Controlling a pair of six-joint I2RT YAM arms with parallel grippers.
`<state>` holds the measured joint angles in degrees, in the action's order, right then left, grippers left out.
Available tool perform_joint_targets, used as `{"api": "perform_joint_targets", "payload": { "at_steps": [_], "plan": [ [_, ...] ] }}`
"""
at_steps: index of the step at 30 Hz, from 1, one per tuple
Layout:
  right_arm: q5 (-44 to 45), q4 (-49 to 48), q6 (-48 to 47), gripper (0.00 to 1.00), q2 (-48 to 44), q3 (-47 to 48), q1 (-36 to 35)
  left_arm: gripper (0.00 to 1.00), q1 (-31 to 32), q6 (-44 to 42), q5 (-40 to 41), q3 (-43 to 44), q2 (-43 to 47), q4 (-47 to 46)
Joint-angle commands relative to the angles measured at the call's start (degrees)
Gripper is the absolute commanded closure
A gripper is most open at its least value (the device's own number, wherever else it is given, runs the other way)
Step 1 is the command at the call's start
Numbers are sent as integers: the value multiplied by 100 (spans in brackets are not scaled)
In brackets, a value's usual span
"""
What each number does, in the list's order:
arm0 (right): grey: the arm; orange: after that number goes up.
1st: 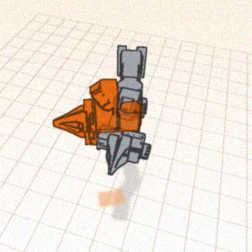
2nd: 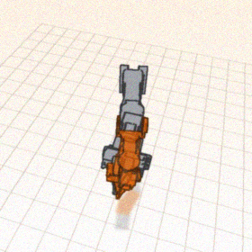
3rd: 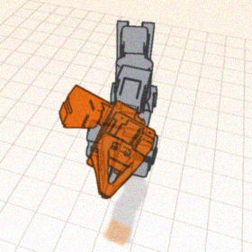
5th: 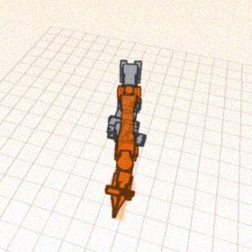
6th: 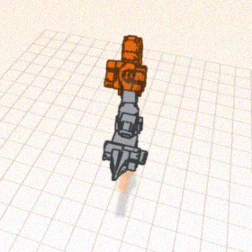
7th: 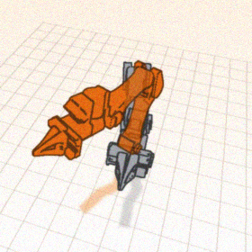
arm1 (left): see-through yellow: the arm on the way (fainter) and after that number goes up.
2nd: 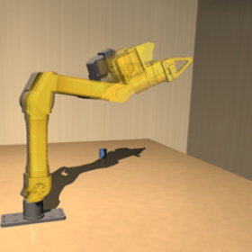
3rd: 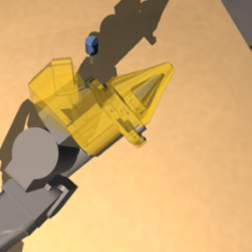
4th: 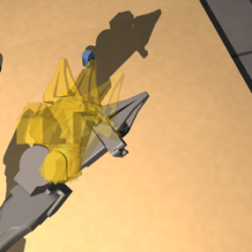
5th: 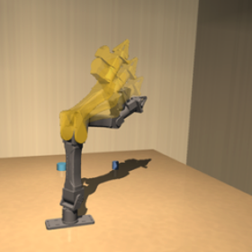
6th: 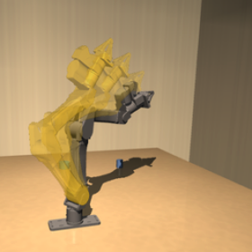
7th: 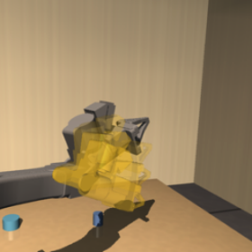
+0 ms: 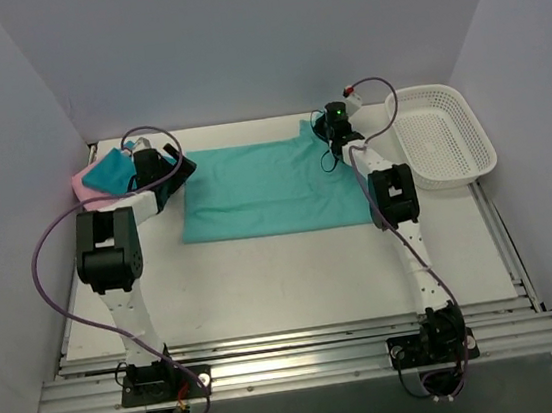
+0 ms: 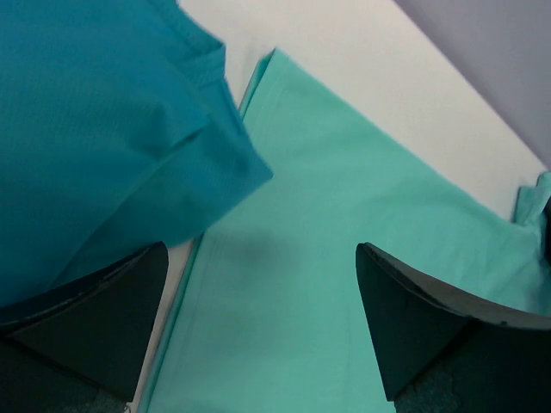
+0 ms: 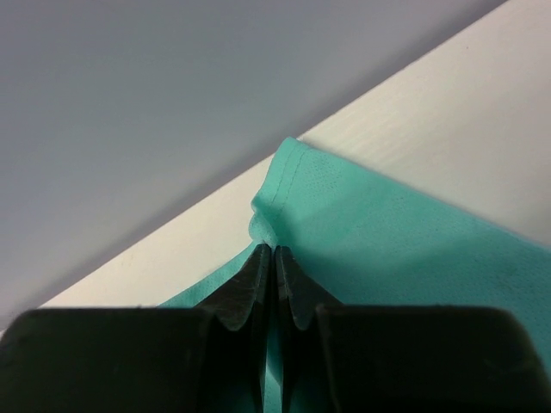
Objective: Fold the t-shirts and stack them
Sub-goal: Grap the side of the flattened tshirt furthest away from the robot with both arms
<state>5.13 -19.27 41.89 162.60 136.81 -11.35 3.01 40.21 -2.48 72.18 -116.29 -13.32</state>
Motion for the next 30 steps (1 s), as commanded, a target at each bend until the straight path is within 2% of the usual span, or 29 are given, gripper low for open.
{"api": "perform_joint_targets", "payload": {
  "at_steps": [1,5,6,9,10,14,17,23,26,30],
  "plan": [
    [-3,82,-181,100,-747,-408,-42,0,-98,286,-296,1068,-568,127],
    [-82,-174,-155,100,-1266,-1059,-51,0,-107,593,-709,2114,-1114,505],
    [-134,-244,-155,100,-1345,-1252,-42,5,-98,611,-727,2325,-1280,558],
    [-213,-411,-129,100,-1635,-1682,-16,5,-46,463,-395,3133,-1658,918],
    [-240,-455,-7,100,-1749,-1780,10,5,-37,427,-359,3649,-1799,1076],
    [-451,-798,416,100,-1952,-2220,107,5,-11,400,-499,4809,-2599,1813],
    [-451,-789,373,100,-2013,-2299,55,5,51,356,-508,5375,-3127,2175],
    [-599,-939,514,100,-2119,-2642,107,6,95,198,-52,5271,-3234,2395],
    [-592,-1017,513,100,-2198,-2843,116,6,95,58,378,4903,-2901,2457],
    [-600,-1105,540,100,-2321,-3081,116,7,77,-48,529,4428,-2697,2343]
  ]
}}
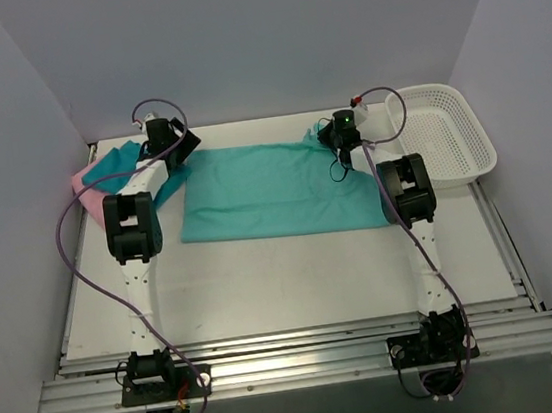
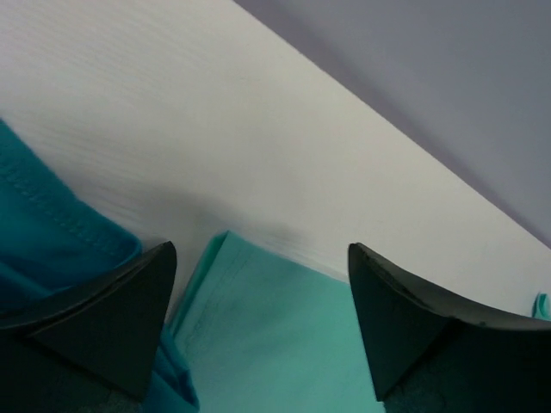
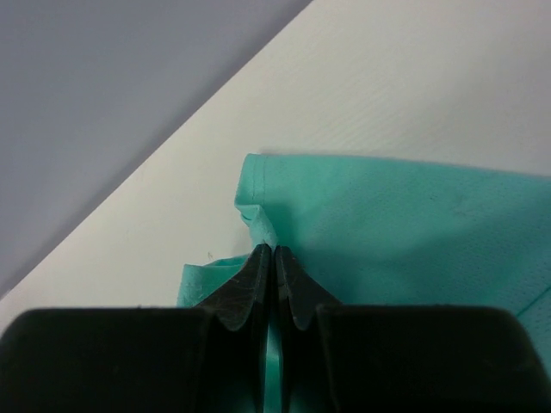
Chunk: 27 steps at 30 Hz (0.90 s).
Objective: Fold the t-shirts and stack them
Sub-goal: Grap the side of the flattened tshirt furthest away from the robot with both arms
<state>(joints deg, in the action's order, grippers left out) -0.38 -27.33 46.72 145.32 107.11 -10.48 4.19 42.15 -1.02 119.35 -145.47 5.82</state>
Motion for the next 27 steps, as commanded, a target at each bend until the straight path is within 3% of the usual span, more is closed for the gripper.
{"api": "perform_joint_targets", "payload": {
  "at_steps": [1,4,16,27],
  "plan": [
    [-41,-316,74,100,-610,-146,29,17,-41,-251,365,-333,229,428],
    [-50,-352,83,100,-662,-243,29,30,-41,-260,251,-360,194,428],
    [-6,-317,22,100,-680,-278,29,40,-14,-207,102,273,-245,622],
    [3,-299,39,100,-583,-234,37,49,47,-163,-127,106,-228,420]
  ]
}}
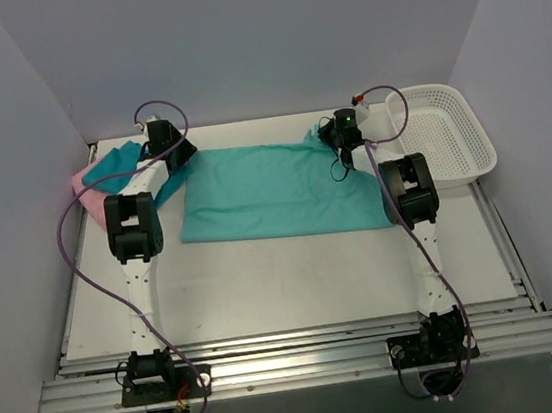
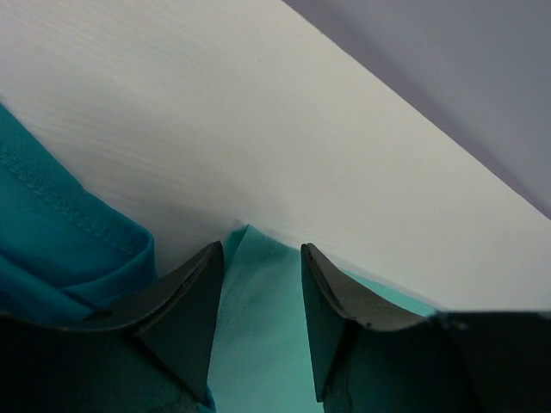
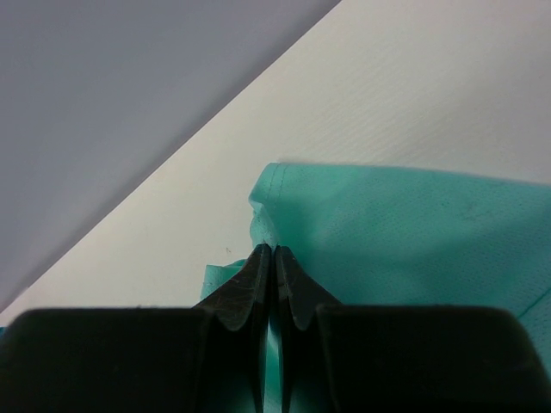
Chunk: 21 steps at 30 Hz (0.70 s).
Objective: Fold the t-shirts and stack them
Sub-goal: Grap the side of the flattened tshirt furthest away from the robot with both arms
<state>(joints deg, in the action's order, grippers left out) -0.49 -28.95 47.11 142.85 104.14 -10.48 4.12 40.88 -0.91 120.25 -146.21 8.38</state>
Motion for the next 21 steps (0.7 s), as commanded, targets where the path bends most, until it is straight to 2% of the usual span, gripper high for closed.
{"api": "perform_joint_targets", "payload": {
  "at_steps": [1,2,5,10,12,13,16,21],
  "plan": [
    [14,-137,0,100,-310,80,46,50,63,-37,-138,16,-162,155],
    [14,-137,0,100,-301,89,37,52,71,-37,-138,25,-171,146],
    [14,-137,0,100,-292,98,46,69,80,-37,-155,43,-188,155],
    [5,-155,0,100,-257,98,64,85,98,-37,-147,113,-215,207],
    [-4,-164,0,100,-257,98,64,88,89,-54,-138,157,-250,243],
    [-4,-172,-9,100,-257,107,64,93,98,-54,-129,201,-259,269],
    [-30,-155,-27,100,-266,116,81,97,89,-80,-120,236,-259,278],
    [-56,-58,-141,100,-450,168,143,98,89,-221,-50,280,-75,348]
  ]
}}
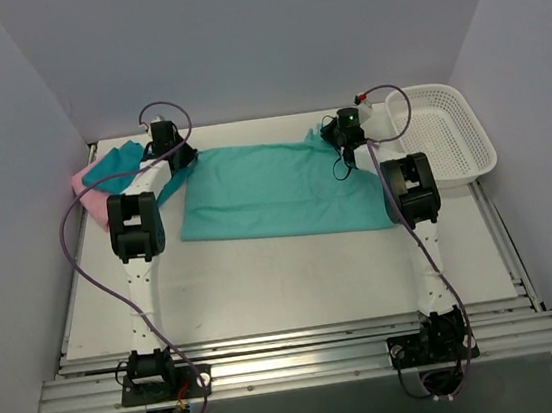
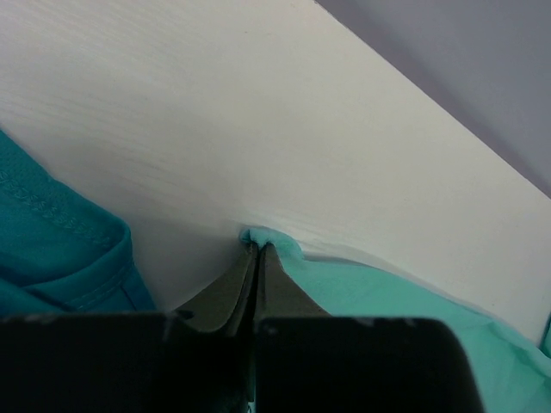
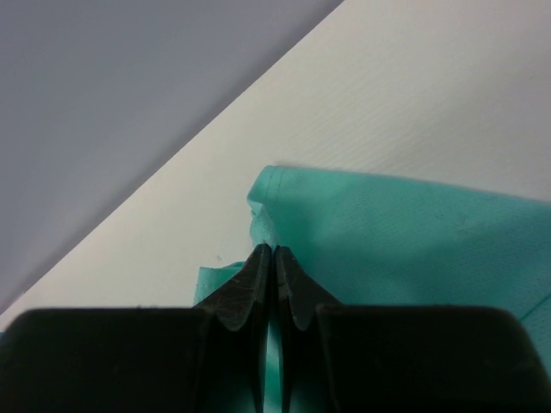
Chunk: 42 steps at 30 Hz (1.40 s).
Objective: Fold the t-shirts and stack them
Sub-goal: Grap the side of the flattened tshirt furthest away from the robot with both arms, then fold the other side of the tshirt into a rectangle
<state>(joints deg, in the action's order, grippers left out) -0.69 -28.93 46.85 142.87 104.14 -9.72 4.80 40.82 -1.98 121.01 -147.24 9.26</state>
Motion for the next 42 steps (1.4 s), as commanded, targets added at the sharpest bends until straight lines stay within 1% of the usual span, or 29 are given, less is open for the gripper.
{"api": "perform_joint_targets", "payload": {
  "at_steps": [1,6,13,19,21,25,26,27,28,29,30,32,33,35,38,42],
  "plan": [
    [-37,-34,-123,100,-505,160,75,98,21,-241,66,177,81,252],
    [-37,-43,-246,100,-944,-25,75,98,21,-355,119,-174,546,147],
    [-28,-174,-299,100,-1533,-665,66,98,12,-408,136,-833,1284,-20],
    [-37,-254,-343,100,-2157,-1272,14,98,21,-408,145,-1720,2048,-284],
    [-2,-289,-370,100,-2447,-1615,-4,98,21,-417,145,-1966,2242,-380],
    [34,-429,-387,100,-2965,-2361,-39,98,21,-399,145,-2773,2856,-547],
    [51,-447,-387,100,-3193,-2685,-48,98,21,-399,258,-2906,2954,-617],
    [51,-482,-396,100,-3430,-2845,-65,98,21,-390,303,-3186,3155,-644],
    [51,-508,-396,100,-3432,-3003,-66,98,21,-390,312,-3189,3262,-679],
    [51,-535,-413,100,-3667,-3161,-74,98,21,-373,312,-3459,3359,-740],
    [260,-535,-431,100,-3800,-3459,-92,98,21,-373,312,-3609,3473,-776],
    [323,-535,-466,100,-4177,-3776,-118,98,30,-347,347,-4047,3789,-829],
    [376,-544,-449,100,-4319,-4117,-127,98,30,-329,356,-4198,3886,-1029],
    [455,-596,-388,100,-4695,-4497,-127,98,39,-276,374,-4628,4150,-1153],
    [622,-658,-335,100,-5153,-5218,-171,98,100,-232,409,-5051,4501,-1303],
    [868,-676,-265,100,-5567,-5948,-285,98,179,-197,567,-5841,4923,-1461]
  ]
}}
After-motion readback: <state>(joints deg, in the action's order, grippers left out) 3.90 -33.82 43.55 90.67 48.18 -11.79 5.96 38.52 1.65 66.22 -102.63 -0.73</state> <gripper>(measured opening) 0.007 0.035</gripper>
